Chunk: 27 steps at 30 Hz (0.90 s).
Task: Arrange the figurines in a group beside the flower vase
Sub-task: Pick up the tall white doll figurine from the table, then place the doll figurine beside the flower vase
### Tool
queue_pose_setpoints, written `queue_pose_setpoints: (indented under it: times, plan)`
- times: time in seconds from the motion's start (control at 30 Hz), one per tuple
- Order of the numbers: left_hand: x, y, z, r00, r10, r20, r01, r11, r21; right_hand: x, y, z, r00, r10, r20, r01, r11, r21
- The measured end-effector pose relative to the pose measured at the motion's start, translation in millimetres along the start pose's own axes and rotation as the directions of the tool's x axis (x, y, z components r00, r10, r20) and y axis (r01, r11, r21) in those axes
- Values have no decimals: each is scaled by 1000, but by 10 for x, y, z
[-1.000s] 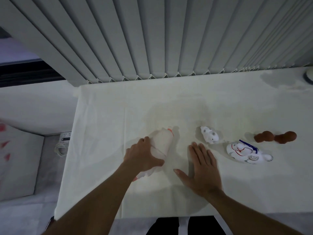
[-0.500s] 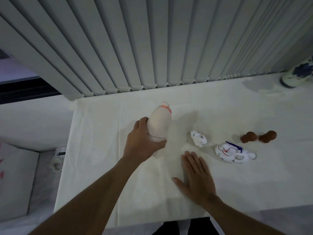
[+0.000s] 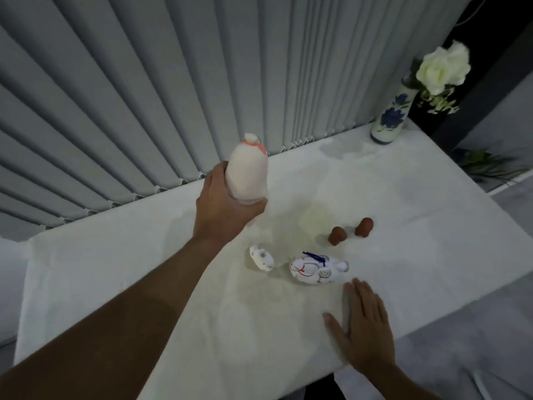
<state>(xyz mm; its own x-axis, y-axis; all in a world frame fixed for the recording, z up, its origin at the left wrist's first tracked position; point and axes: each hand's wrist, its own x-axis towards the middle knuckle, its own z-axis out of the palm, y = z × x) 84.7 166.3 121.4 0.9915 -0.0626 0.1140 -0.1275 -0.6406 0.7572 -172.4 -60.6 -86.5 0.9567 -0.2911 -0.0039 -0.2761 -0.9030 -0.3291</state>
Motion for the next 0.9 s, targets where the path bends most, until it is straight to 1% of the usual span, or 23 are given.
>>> queue_pose_setpoints:
  times: [0.07,0.17,0.37,0.47,0.6,0.7,0.83,0.9]
  plan:
    - [156,156,182,1000,8,-5,-8,999,-42,241,182,-101,993,112,23,-111,993,-37]
    - [383,407,529,999,39,6,-38,996,-85,646,493,-216,975,216,46,-213,976,-49]
    - [645,720,1046,995,86,45,-80,991,-109,1313,887,-396,979,192,64,-188,980,-66]
    - [795,862,1322,994,102,47,-96,989,-114,1693,1089,-500,980,175,97,-167,982,-90]
    - [1031,996,1715,991,124,44,-120,989,-85,2094,1170,-581,975,198,104,-190,978,-86]
    - [1224,1058,2008,993,100,69,-89,984,-152,2172,1105,-593,972,225,68,-220,973,-73]
    - [1472,1164,2404,994,59,94,-35,972,-233,2179,1091,-615,969,227,94,-221,973,-69]
    - [1609,1211,2603,993,37,110,-8,969,-247,2198,1100,-619,967,233,99,-227,971,-71]
